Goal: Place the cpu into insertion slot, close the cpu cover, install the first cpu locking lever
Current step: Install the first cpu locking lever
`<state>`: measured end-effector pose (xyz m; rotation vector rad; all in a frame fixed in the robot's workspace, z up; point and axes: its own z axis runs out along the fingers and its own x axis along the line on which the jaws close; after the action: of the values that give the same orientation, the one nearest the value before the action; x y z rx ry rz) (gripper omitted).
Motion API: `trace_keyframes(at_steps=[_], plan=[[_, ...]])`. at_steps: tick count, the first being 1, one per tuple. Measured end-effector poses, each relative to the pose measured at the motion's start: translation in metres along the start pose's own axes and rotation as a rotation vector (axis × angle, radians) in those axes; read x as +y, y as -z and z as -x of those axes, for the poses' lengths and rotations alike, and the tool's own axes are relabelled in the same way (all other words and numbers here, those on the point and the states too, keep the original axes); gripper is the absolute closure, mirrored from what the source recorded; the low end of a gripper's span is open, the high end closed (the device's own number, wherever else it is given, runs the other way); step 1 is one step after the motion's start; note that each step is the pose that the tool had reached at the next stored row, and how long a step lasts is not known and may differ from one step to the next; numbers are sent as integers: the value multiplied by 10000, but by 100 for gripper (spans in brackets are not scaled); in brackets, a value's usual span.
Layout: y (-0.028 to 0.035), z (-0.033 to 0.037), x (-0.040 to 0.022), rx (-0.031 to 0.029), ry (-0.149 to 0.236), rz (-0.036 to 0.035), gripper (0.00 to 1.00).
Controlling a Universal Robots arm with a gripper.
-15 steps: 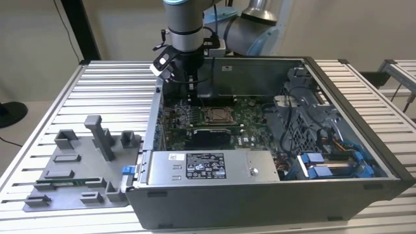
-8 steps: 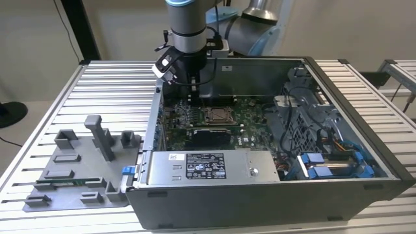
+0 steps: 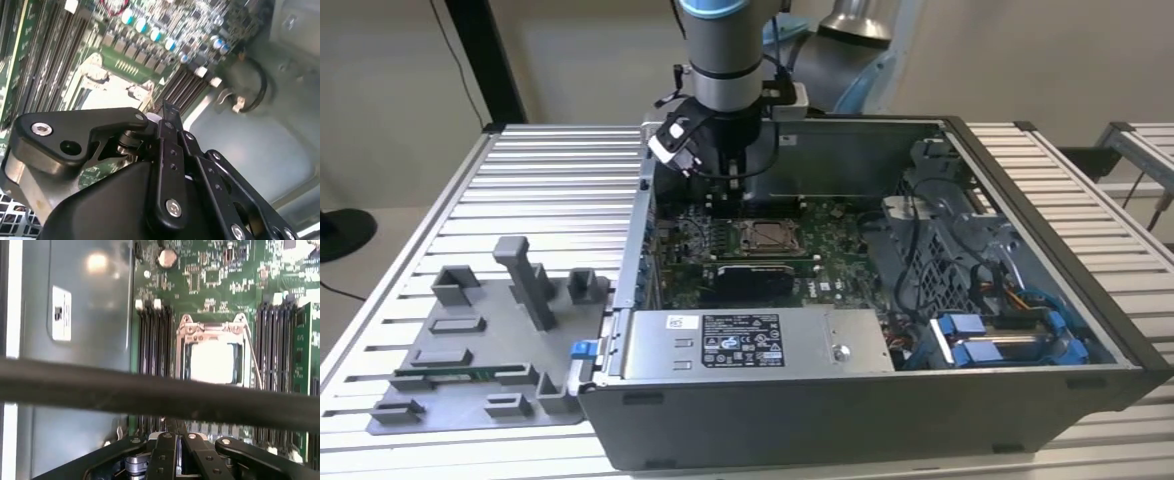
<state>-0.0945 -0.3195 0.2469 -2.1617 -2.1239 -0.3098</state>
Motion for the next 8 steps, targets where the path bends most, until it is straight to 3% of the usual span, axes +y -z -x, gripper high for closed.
trace_keyframes(at_steps=[3, 8], plan=[[-5, 12, 93, 82, -8, -7, 100], [-9, 14, 113, 84, -9, -6, 100]])
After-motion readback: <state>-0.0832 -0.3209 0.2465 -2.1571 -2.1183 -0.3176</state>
